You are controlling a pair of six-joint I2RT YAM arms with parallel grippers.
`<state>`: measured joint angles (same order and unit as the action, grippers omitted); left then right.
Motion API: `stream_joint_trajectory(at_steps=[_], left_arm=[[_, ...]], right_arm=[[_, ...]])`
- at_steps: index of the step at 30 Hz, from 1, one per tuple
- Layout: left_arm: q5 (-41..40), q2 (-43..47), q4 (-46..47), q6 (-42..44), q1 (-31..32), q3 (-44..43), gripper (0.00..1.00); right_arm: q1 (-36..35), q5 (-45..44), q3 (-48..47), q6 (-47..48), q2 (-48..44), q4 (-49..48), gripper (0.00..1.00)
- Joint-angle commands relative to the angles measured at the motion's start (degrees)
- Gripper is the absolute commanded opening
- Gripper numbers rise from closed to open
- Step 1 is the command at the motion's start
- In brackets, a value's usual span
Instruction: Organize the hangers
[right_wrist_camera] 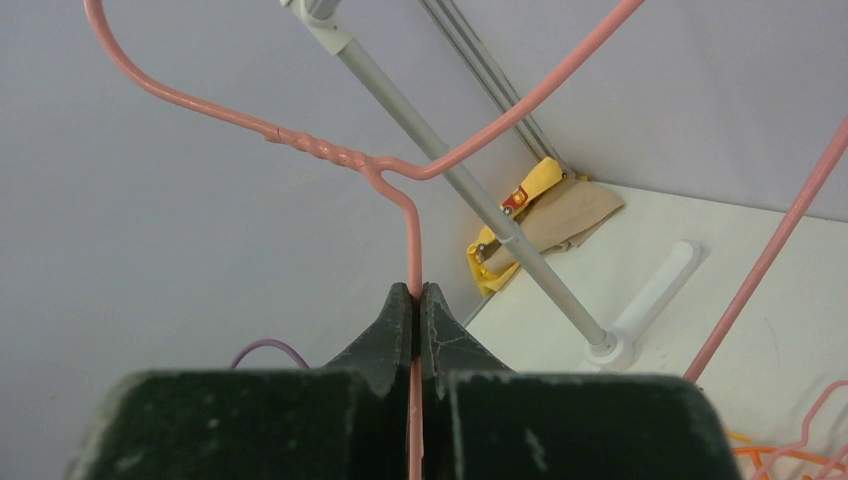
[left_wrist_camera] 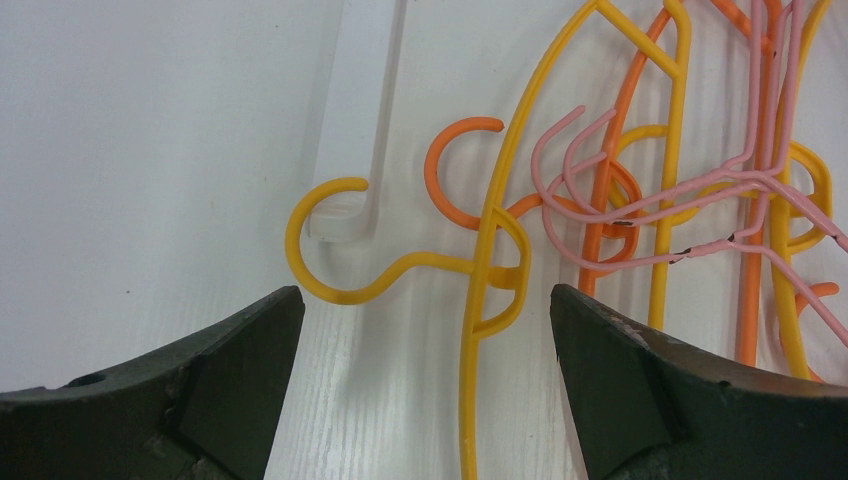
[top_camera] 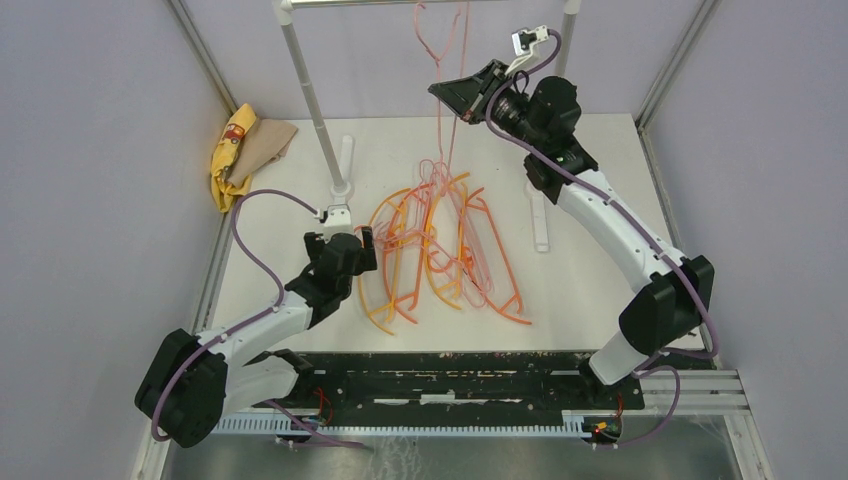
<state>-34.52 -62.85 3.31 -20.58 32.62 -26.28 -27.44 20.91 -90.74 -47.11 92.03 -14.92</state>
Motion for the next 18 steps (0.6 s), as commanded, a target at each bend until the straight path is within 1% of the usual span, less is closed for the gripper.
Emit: stream_joint_trajectory(at_steps=[1,4,9,13,18], left_arm=[[-1.92,0.99,2.31,0.02,0.16,-0.07,1.0],[-1.84,0.86,2.31,0.08,0.16,-0.08,1.0],[-1.7,0.95,2.23,0.19,0.16,-0.14,1.0],[-1.5,1.19,2.14,0.25,0.16,-0.1,1.0],[-1.09,0.85,2.4,0.11,0.16,-0.24,1.0]], right_arm=[[1.5,-4.86,-1.71,-5.67,0.5,-7.87,0.01],[2.42,-7.61,-2.35,-8.13,1.81,-9.68,0.01],[3.98,-12.27,-3.78,-10.69,3.74,-7.87,0.0],[6.57,-14.18,-1.22,-13.28,3.11,-9.31,0.01],[9.74,-14.89,2.36,-14.2,0.82,-9.95,0.01]])
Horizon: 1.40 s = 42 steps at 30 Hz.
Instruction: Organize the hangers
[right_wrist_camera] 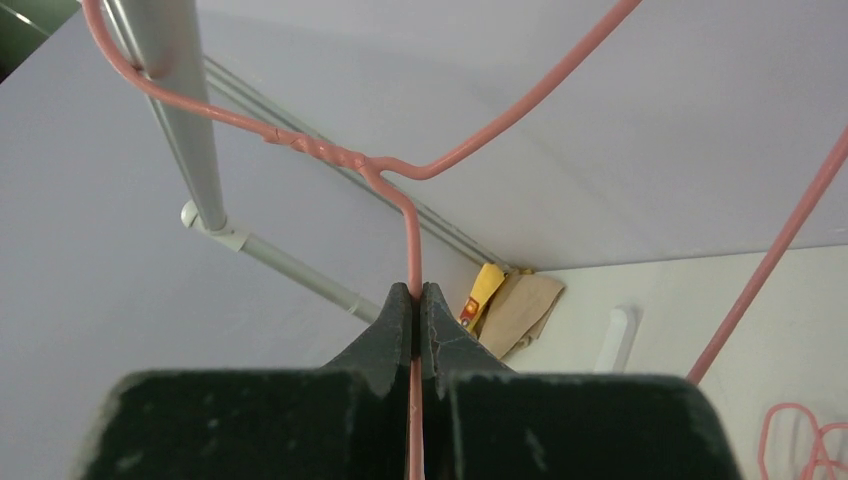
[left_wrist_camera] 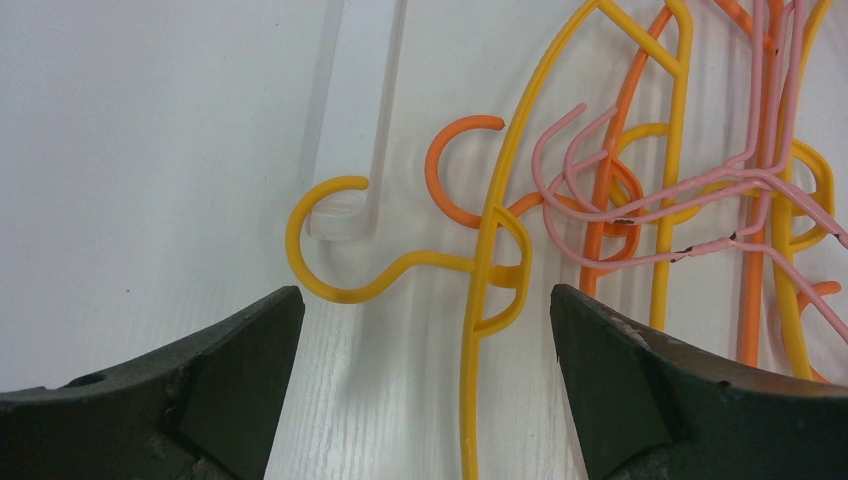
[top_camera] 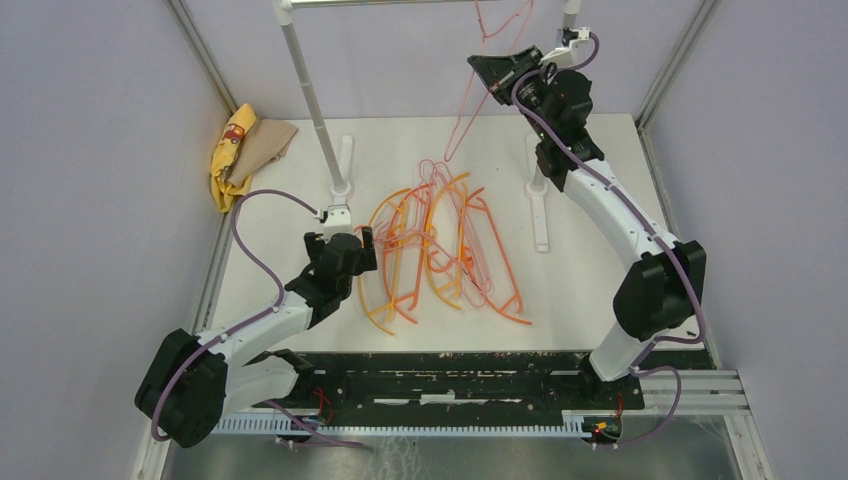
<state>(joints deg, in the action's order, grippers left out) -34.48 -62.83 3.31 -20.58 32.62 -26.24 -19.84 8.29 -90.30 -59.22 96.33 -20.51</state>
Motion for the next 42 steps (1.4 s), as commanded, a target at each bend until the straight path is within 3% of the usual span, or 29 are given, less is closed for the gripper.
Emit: stream_joint_trajectory(at_steps=[1,12,19,23,28,32,36,42], left_arm=[[-1.04,0.72,2.47,0.11,0.16,-0.3,1.0],[-0.78,-0.35,2.67,0.01,0.16,-0.39,1.0],[-1.19,-0.4,2.62,0.14,0.16,-0.37,1.0],[-1.22,-0.72,2.58,0.16,0.16,-0.51,1.0],[-1.29,-0.72,2.64,0.03,0.16,-0.52,1.0],[-1.51,-0.65,3.03,-0.36,0.16,-0.31,0.99],[-1.68,-1.41,3.37,-0.82,0.14,-0.4,0.99],[-1.89,-3.11,3.19,-1.28,0.19,-1.04,0.99]], right_arm=[[2.76,-2.4,2.69,-2.19,-4.17,-4.24,0.01],[8.62,-0.68,9.11,-5.43,-7.84,-1.96,0.01],[10.26,1.33,12.26,-3.86,-12.0,0.01,0.33],[10.34,0.44,13.2,1.21,-17.12,5.77,0.62],[10.35,0.49,16.03,8.49,-25.42,10.72,0.77],[10.02,-1.39,17.26,19.8,-33.14,18.29,0.8],[7.87,4.17,14.42,29.06,-35.93,27.91,0.79],[-5.14,6.12,10.48,41.82,-33.32,39.13,0.77]])
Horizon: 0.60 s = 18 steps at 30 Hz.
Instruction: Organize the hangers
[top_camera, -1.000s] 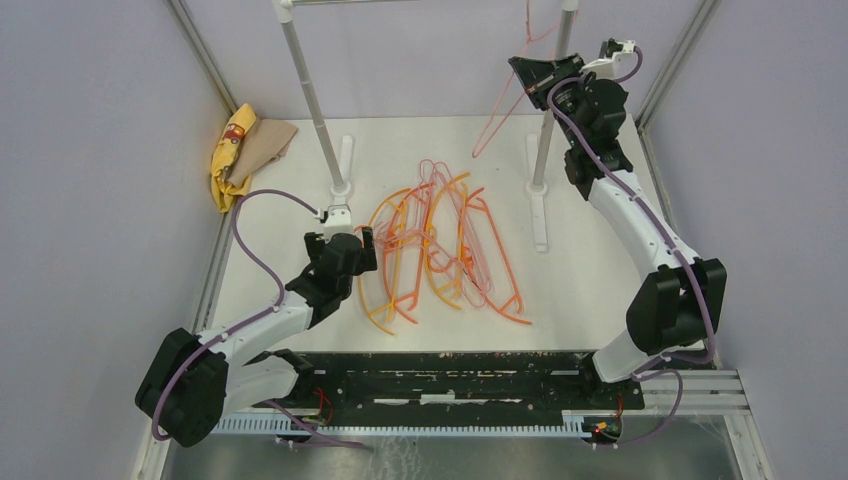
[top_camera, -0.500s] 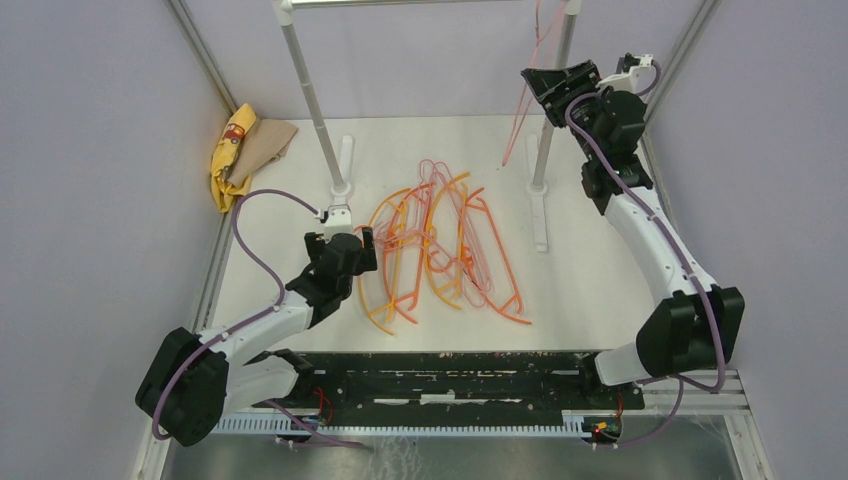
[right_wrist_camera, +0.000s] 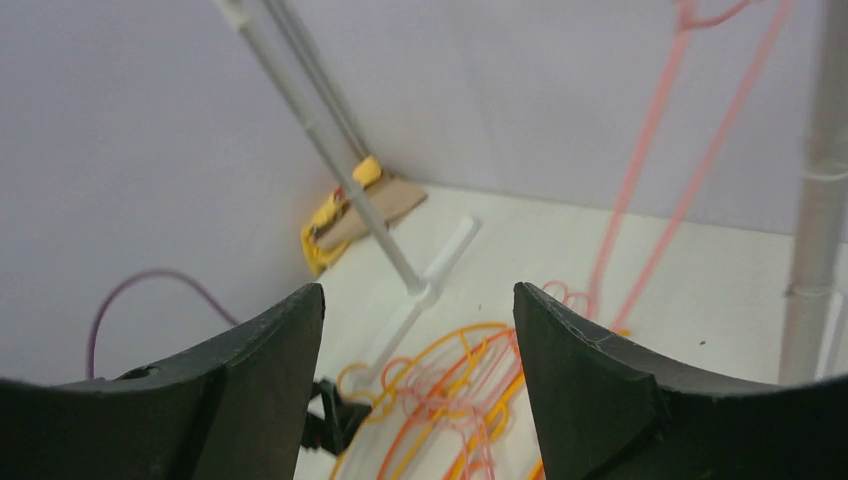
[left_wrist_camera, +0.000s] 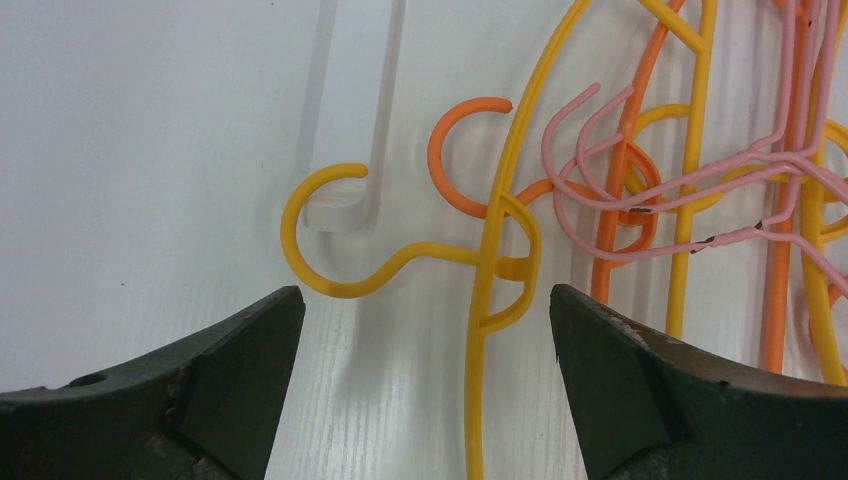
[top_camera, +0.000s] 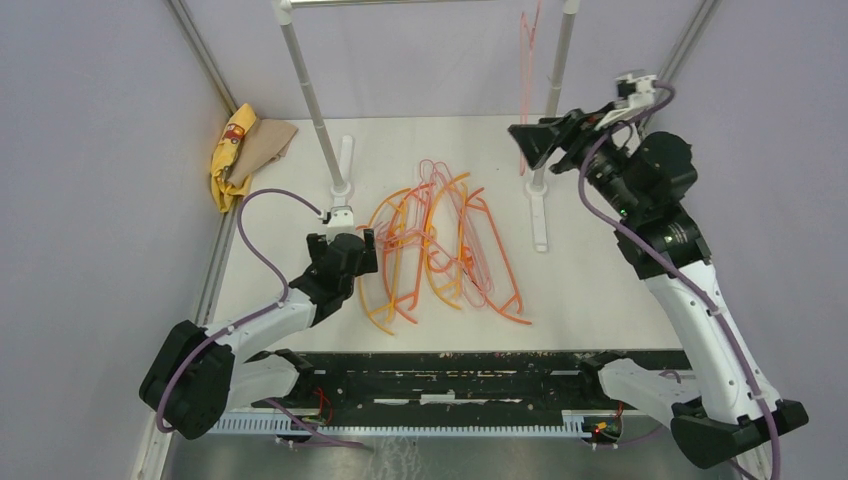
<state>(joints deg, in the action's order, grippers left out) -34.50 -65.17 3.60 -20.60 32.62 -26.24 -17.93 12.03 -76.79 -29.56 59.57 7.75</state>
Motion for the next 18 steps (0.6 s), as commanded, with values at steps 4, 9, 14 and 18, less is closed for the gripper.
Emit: stream_joint_trajectory(at_steps=[4,9,14,18], left_arm=[[-1.72,-1.49,3.25,-1.3,0.16,-1.23,0.99],[-1.38,-1.95,3.25,-1.45,0.18,-1.44,0.99],[-1.36,-1.96,3.26,-1.49,0.16,-1.4,0.99],[-1.11,-1.84,3.26,-1.64,0.21,-1.21,0.99]], right_arm=[[-14.58,0.85,-3.16,16.7,8.56,14.48,0.75],[-20.81,-3.43,0.76,18.7,15.99,15.24,0.71],[-23.69,-4.76,3.24,21.03,26.36,16.86,0.66],[-23.72,-4.17,3.01,24.27,33.72,16.18,0.62]])
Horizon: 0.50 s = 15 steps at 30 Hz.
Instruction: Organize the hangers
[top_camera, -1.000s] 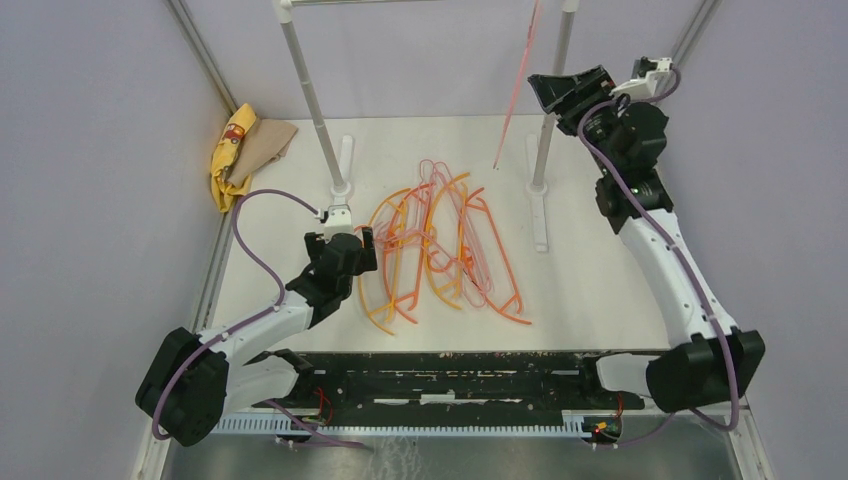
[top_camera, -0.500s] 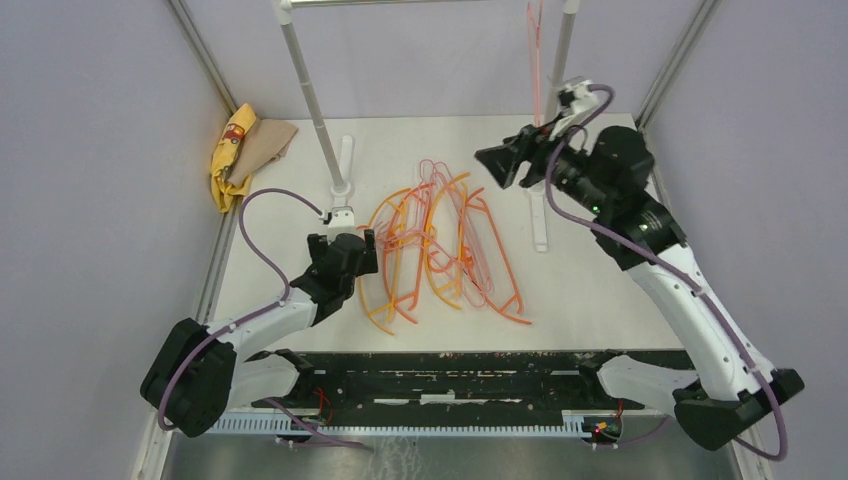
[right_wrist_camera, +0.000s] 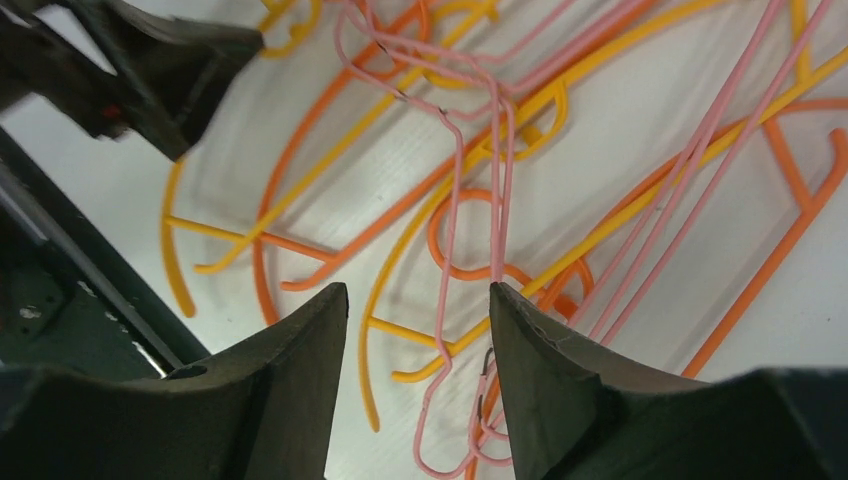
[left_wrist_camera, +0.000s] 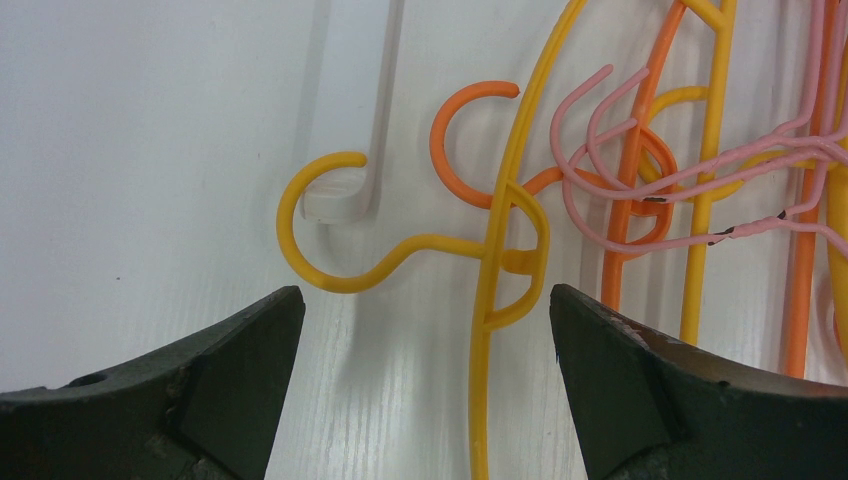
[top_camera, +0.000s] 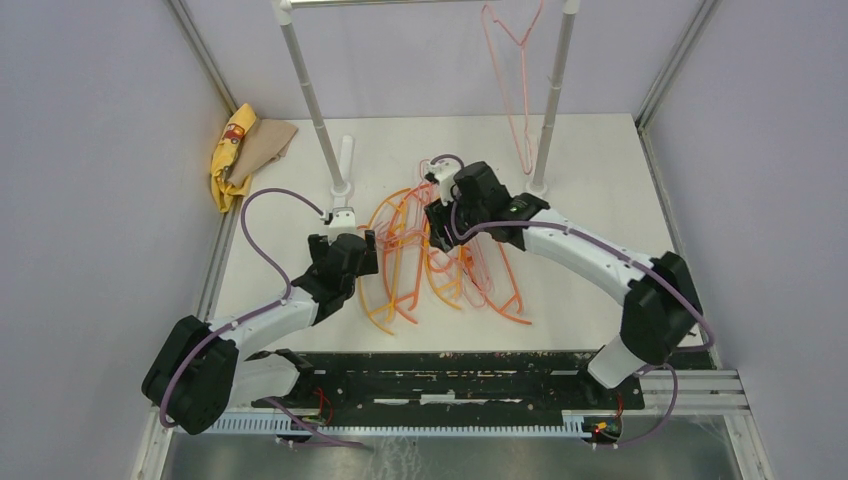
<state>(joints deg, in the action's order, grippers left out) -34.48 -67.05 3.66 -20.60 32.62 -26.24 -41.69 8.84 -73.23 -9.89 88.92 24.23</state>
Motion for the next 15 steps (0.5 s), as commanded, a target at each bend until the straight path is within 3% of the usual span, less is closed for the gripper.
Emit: stream_joint_trajectory(at_steps=[1,15], left_arm=[[-1.14,0.13,3.19,-1.64,0.19,-1.23,0.99],[-0.68,1.32,3.11,-1.88,0.16,-0.85,0.99]], right_arm=[[0.11,-1.43,-1.04,5.57,5.81,-0.46,0.61],[2.83,-3.05,-3.47,9.2,18.02,-2.86,0.53]])
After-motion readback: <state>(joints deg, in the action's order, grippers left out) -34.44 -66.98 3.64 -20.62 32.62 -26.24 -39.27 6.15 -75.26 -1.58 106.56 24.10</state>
